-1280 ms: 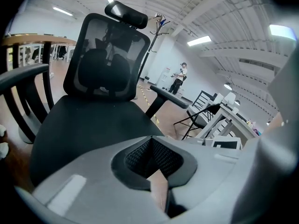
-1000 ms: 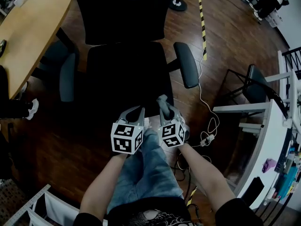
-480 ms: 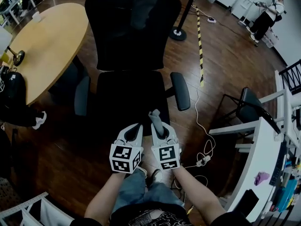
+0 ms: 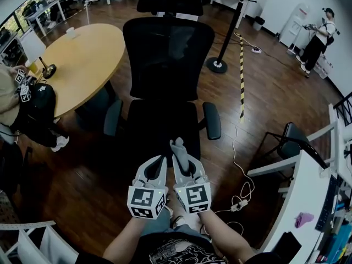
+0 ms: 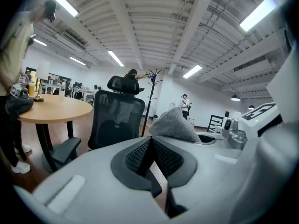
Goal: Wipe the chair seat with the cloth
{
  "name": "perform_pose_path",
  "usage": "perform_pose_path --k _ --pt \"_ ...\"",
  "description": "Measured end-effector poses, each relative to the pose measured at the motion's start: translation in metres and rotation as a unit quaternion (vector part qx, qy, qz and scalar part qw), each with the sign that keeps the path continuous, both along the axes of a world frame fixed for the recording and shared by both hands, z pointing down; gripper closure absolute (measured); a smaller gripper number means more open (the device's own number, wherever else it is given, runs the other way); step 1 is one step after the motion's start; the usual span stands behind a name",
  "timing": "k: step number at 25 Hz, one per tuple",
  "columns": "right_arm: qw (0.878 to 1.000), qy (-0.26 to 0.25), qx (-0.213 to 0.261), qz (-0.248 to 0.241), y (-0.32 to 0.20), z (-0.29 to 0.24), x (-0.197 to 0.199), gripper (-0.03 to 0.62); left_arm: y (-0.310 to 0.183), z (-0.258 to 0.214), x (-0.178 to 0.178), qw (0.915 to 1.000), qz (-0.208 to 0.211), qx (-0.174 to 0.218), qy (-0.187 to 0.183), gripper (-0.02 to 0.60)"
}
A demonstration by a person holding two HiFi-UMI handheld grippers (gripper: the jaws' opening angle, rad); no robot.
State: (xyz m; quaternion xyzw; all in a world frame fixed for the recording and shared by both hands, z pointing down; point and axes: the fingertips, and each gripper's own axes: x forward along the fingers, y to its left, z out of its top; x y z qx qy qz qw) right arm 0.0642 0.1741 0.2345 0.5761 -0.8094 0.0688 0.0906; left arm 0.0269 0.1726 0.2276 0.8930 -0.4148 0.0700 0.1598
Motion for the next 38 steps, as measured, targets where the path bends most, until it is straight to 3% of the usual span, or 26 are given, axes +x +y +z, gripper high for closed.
perform_pose_path --k 8,15,25,38 --pt "0.998 -0.016 0.042 -0.036 0.051 -0.054 -0.018 0.581 0.05 -0.047 -0.016 0.9981 -0.039 0.048 0.0 0.578" --pt "0.997 -0.037 0.053 -0.036 0.093 -0.074 -0.02 0.581 0.091 -0.063 -0.018 0.9963 -0.054 0.067 -0.003 0.578" --pt "0.997 -0.046 0.063 -0.02 0.146 -0.084 -0.018 0.582 0.145 -0.078 -0.013 0.9956 -0.039 0.086 -0.001 0.578" --pt "0.995 -0.069 0.067 -0.007 0.182 -0.085 -0.01 0.582 0.18 -0.079 -0.011 0.9958 -0.034 0.084 -0.006 0.578"
